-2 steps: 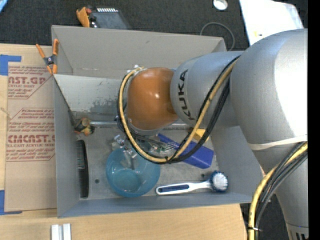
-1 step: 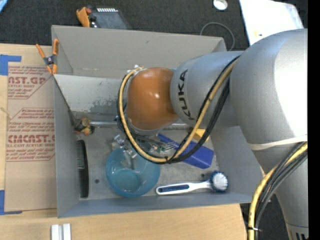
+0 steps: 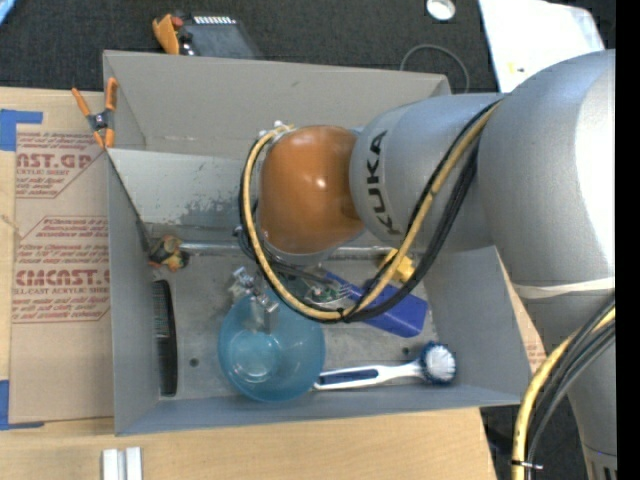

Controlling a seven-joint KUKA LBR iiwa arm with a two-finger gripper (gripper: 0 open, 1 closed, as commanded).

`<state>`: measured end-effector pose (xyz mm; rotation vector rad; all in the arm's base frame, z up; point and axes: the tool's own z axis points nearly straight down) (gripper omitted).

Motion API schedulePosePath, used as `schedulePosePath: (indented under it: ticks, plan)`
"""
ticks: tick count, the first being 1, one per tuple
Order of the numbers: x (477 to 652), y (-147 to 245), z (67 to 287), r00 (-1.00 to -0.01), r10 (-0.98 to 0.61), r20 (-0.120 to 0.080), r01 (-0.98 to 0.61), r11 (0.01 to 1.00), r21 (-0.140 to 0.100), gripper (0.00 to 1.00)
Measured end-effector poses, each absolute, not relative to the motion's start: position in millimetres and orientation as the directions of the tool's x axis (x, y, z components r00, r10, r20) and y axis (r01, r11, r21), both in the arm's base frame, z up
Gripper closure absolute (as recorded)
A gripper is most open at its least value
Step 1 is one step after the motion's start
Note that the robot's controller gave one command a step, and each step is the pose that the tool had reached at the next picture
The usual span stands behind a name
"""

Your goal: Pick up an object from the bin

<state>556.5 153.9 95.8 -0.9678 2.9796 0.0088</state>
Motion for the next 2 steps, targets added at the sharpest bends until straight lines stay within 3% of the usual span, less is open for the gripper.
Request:
schedulePosePath:
  ticks: [1, 2]
  plan:
    - [559.2, 153.2, 136.9, -0.809, -0.587, -0.019, -0.587, 0.810, -0.003, 1.00]
    - [558.4, 153.8, 157.4, -0.809, -0.587, -0.017, -0.587, 0.810, -0.002, 1.00]
